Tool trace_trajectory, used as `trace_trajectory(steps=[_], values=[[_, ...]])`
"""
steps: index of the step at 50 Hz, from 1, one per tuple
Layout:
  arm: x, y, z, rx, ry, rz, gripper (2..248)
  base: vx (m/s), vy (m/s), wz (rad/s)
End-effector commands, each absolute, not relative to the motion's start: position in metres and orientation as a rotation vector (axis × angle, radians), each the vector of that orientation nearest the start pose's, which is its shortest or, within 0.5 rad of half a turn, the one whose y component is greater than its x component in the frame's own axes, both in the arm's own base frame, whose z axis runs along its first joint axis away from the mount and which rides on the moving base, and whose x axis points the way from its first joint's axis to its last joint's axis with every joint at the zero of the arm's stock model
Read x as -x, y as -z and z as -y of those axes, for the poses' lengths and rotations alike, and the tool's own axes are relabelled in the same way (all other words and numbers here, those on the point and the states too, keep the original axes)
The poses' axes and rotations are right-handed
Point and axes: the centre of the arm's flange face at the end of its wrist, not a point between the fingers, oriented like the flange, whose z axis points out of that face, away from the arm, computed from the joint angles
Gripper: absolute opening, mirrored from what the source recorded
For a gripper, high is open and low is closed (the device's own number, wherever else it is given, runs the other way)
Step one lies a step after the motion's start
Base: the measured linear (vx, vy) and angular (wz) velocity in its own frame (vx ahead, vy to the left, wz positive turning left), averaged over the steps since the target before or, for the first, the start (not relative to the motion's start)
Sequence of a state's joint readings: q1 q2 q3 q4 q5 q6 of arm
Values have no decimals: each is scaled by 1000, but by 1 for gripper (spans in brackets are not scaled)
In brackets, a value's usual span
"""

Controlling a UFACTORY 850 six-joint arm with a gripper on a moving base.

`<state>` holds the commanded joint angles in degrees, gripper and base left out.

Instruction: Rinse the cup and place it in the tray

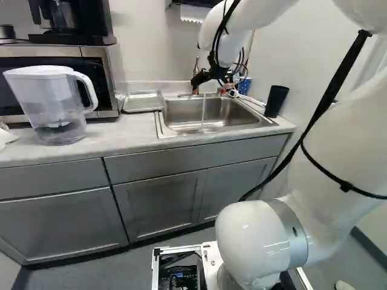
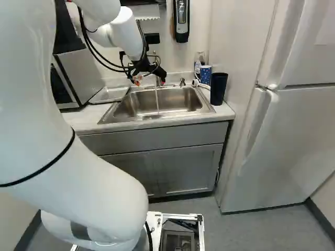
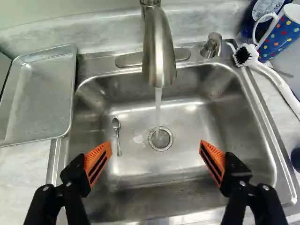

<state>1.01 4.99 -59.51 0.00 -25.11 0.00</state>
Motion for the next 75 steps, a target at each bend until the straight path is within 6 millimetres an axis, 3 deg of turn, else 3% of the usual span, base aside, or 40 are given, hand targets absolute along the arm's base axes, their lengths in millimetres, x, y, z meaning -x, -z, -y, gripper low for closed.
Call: trace_trajectory(steps=[38,75], values=[[-456,-637,-8,2887,1102,-60,247,0,0,0],[-454,-644,20,2744,1253,-310,247,0,0,0]])
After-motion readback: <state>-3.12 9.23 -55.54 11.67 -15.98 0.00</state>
